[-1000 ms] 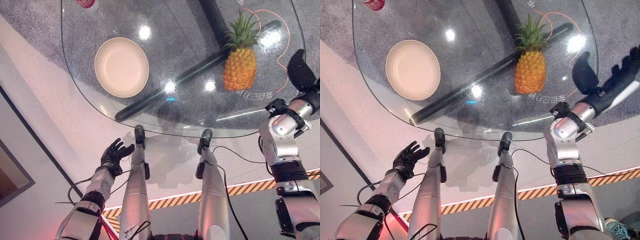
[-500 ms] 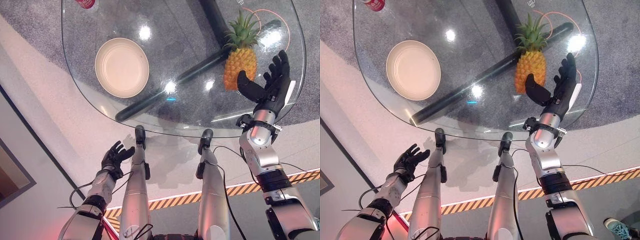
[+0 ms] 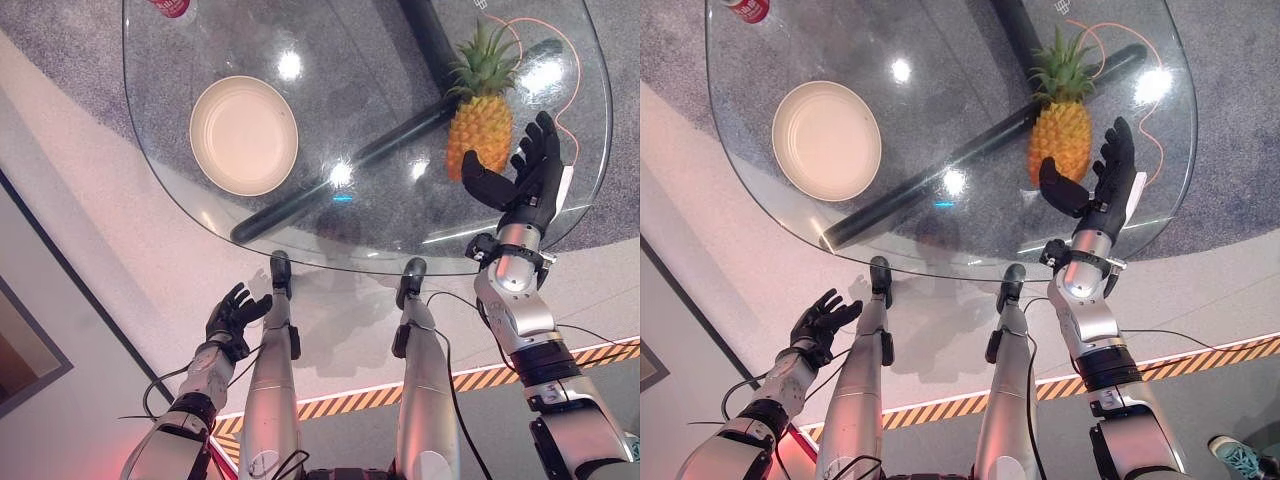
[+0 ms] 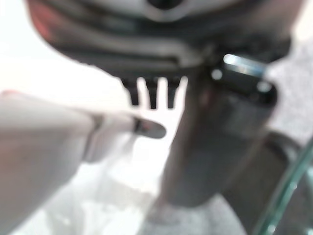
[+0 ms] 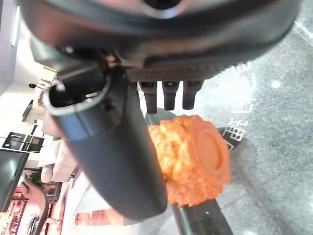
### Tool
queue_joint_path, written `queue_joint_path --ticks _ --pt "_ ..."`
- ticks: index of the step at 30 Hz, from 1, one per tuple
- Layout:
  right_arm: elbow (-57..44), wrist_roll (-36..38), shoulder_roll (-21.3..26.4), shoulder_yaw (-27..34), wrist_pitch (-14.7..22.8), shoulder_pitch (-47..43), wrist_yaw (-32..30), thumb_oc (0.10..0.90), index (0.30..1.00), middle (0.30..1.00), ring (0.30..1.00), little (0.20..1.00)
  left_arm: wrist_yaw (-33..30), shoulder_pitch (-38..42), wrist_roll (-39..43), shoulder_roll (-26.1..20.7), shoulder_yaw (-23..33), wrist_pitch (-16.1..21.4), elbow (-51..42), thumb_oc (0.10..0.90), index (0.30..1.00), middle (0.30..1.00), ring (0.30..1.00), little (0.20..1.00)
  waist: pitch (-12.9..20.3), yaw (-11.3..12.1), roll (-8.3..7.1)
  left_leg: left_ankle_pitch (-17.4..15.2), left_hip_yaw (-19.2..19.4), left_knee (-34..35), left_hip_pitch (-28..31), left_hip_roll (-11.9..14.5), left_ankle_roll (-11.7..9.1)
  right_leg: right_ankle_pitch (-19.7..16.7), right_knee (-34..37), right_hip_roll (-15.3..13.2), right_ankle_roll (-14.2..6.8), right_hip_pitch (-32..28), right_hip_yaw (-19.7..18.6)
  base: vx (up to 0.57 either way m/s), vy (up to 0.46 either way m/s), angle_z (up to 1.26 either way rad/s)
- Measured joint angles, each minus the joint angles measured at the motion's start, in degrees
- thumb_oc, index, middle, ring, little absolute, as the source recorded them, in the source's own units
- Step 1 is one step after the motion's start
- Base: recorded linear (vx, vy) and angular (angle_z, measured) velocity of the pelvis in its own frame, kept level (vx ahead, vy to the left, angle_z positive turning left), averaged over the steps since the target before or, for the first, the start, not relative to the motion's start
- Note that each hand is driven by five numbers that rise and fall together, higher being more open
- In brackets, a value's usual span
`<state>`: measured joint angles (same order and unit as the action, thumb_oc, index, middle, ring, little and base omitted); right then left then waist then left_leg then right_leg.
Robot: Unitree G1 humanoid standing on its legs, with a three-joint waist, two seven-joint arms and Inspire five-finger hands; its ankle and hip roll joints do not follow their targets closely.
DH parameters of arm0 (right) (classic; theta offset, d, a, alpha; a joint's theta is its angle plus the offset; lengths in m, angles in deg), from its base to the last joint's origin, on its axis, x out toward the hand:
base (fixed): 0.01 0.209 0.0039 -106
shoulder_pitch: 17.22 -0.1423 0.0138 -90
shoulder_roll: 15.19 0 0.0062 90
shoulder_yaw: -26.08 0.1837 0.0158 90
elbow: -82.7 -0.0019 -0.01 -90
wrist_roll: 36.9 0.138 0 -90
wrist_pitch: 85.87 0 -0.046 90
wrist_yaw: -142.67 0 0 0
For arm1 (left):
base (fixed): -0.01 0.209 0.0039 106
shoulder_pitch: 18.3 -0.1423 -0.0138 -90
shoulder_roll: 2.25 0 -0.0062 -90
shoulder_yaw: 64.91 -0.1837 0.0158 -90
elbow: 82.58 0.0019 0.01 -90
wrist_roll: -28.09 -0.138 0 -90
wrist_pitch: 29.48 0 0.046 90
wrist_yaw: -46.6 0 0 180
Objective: Pick up the fruit to the plate
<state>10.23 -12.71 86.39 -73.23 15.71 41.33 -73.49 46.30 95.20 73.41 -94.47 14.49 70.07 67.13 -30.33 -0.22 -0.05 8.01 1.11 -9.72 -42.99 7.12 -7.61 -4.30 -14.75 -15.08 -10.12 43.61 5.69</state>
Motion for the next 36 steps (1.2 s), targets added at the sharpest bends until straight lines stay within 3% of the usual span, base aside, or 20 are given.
queue_joint_path --ticks 34,35,36 --pt "0.06 3.20 1.19 -2.38 -9.27 -3.78 6.54 0.800 0.900 0.900 0.900 0.900 -0.19 -0.01 -0.02 0.06 -0.14 -0.42 -0.41 0.800 0.900 0.900 0.900 0.900 -0.03 0.22 0.08 0.08 -0.02 0.08 -0.01 -0.11 0.04 -0.02 -0.06 -0.11 -0.09 -0.01 0.04 0.00 0.000 0.00" --pt "0.05 3.46 1.21 -2.41 -9.50 -3.80 6.69 0.720 0.832 0.832 0.832 0.820 -0.19 -0.01 -0.02 0.06 -0.14 -0.42 -0.42 0.800 0.900 0.900 0.900 0.900 -0.03 0.24 0.08 0.09 -0.03 0.09 -0.01 -0.11 0.04 -0.02 -0.06 -0.11 -0.09 -0.01 0.04 0.00 0.000 0.00" --pt "0.05 3.47 1.27 -2.40 -9.66 -3.82 6.72 0.424 0.578 0.578 0.578 0.524 -0.20 -0.01 -0.02 0.06 -0.14 -0.42 -0.41 0.800 0.900 0.900 0.900 0.900 -0.03 0.24 0.08 0.09 -0.03 0.10 0.00 -0.11 0.04 -0.02 -0.06 -0.11 -0.09 -0.02 0.05 0.00 0.000 0.00"
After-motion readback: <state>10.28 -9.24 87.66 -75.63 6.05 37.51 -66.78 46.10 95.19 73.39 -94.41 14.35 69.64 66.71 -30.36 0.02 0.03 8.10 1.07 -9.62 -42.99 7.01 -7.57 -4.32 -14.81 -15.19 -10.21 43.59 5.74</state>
